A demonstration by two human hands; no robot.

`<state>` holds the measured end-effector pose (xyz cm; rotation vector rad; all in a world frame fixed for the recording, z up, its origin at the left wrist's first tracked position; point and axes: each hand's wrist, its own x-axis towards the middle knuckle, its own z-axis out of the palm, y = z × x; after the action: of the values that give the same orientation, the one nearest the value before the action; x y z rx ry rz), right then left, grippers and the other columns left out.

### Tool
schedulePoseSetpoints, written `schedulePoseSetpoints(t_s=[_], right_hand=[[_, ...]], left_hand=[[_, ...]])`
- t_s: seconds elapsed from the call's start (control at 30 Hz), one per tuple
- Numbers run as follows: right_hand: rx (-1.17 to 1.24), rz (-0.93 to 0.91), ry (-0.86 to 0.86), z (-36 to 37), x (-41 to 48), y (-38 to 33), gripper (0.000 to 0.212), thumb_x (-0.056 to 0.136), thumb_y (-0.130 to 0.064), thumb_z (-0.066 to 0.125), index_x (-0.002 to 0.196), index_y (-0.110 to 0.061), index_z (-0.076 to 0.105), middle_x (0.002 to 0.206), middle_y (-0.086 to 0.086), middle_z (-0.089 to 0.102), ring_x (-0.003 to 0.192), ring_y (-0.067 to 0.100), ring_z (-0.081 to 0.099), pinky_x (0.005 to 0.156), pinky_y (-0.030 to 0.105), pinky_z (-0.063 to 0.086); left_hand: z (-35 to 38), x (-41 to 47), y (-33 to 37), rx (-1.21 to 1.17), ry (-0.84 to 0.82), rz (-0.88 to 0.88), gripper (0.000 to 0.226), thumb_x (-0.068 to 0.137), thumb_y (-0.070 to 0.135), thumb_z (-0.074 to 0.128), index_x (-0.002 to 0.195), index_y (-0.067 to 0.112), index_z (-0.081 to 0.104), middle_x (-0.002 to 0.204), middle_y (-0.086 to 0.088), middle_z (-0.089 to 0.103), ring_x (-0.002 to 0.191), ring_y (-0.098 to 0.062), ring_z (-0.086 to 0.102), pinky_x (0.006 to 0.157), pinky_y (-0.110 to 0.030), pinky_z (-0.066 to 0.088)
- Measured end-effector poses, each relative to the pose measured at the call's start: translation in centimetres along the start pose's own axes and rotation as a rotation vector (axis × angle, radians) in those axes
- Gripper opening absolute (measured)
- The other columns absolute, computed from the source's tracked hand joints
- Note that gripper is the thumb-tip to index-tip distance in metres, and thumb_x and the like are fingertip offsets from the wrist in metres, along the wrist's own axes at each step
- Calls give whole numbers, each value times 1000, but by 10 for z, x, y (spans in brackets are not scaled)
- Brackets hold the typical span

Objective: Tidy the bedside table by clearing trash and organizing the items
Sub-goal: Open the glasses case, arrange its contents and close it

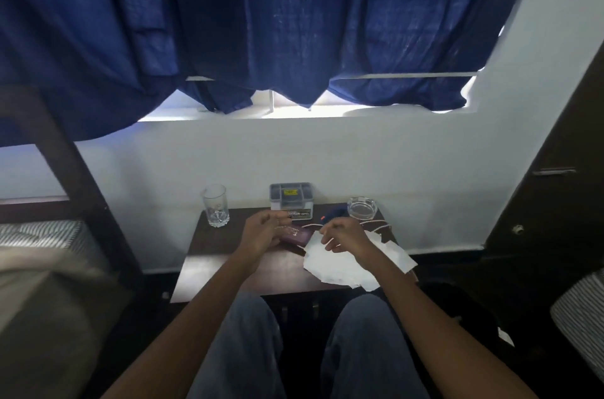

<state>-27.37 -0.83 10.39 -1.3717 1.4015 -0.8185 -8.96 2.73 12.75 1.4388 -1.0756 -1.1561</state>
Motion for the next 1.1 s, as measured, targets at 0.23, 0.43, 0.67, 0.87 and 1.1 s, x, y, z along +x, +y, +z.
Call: schedulePoseSetpoints(t_s=[0.23, 0.43, 0.67, 0.87, 1.1], right_hand=[[-21, 43, 69, 41, 34, 27, 18, 83, 0, 49, 74, -10, 61, 66, 6, 60, 56, 15, 54, 54, 21, 42], [-288, -45, 232, 71, 80, 64, 19, 77, 2, 53, 79, -12, 66, 90, 10, 64, 88, 21, 56, 72, 26, 41], [-837, -247, 277, 94, 131, 79, 42, 74, -12, 60, 116, -15, 60, 120, 7, 57, 110, 32, 46, 87, 39, 38], [-1008, -158, 119, 115, 171, 79, 71, 81, -33, 62, 142, -27, 28, 140, 5, 39, 128, 27, 33, 109, 46, 18], [-972, -143, 105, 120, 190, 81, 76, 83, -28, 63, 145, -27, 20, 141, 8, 41, 130, 29, 37, 110, 51, 14]], left_hand=[[-22, 22, -47, -54, 141, -65, 27, 91, 1, 44, 78, 16, 62, 84, -2, 69, 72, -14, 61, 62, -23, 43], [-29, 56, -90, -89, 213, -168, 28, 92, 0, 40, 83, 15, 62, 87, -2, 70, 74, -13, 62, 62, -21, 44], [-25, 101, -114, -143, 240, -218, 27, 94, 0, 38, 89, 17, 59, 86, 4, 67, 74, -9, 60, 60, -15, 45], [5, 145, -124, -77, 260, -210, 33, 88, -5, 42, 79, 20, 61, 84, 2, 67, 83, -15, 61, 74, -25, 48], [10, 166, -114, -12, 171, -120, 31, 86, -4, 46, 86, 19, 67, 84, 11, 65, 72, 8, 58, 75, -19, 47]])
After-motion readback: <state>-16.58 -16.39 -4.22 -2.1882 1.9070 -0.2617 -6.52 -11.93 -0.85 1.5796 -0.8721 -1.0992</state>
